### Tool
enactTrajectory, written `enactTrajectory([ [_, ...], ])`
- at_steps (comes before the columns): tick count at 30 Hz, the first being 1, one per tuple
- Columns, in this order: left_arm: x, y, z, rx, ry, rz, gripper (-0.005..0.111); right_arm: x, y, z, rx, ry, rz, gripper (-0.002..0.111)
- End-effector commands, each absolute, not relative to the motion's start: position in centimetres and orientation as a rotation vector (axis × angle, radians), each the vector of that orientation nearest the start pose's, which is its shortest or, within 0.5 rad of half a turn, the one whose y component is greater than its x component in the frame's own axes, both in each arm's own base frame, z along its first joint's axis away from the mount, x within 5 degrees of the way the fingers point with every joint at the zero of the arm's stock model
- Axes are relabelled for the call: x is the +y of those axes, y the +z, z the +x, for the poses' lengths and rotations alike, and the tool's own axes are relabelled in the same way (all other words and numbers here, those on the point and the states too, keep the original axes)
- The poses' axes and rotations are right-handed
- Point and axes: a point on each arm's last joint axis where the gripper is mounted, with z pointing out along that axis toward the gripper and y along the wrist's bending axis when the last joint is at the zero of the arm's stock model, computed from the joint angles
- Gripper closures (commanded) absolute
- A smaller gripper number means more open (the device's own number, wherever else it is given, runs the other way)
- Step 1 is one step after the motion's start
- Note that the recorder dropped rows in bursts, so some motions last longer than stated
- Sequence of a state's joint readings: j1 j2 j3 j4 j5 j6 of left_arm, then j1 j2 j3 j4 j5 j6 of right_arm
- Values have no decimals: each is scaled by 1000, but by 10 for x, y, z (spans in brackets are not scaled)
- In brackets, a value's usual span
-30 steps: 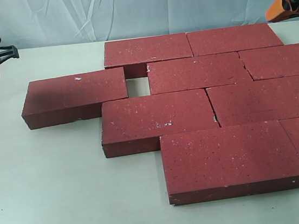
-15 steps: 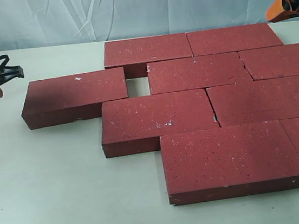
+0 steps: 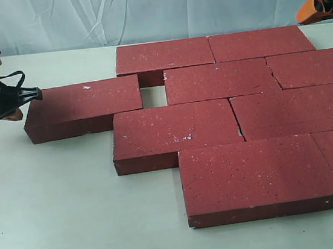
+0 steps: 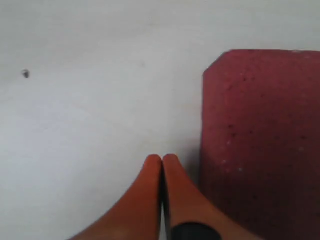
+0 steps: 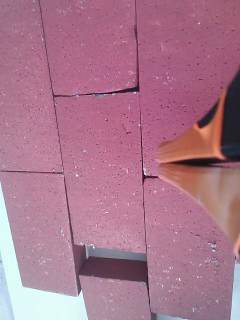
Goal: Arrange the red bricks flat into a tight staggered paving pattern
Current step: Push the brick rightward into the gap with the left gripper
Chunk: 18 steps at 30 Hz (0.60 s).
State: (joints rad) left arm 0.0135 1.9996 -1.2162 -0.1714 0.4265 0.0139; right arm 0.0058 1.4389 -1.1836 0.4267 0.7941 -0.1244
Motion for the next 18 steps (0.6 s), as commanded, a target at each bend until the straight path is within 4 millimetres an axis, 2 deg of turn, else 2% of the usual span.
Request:
enactTrajectory([
  [1,-8,139,401,2648,-238,-92,107,27,318,306,2472,449,99,109],
  [8,-12,142,404,2603,-296,-54,107,27,318,306,2472,449,99,109],
  [18,-16,144,406,2582,-375,-118,107,27,318,306,2472,449,99,109],
])
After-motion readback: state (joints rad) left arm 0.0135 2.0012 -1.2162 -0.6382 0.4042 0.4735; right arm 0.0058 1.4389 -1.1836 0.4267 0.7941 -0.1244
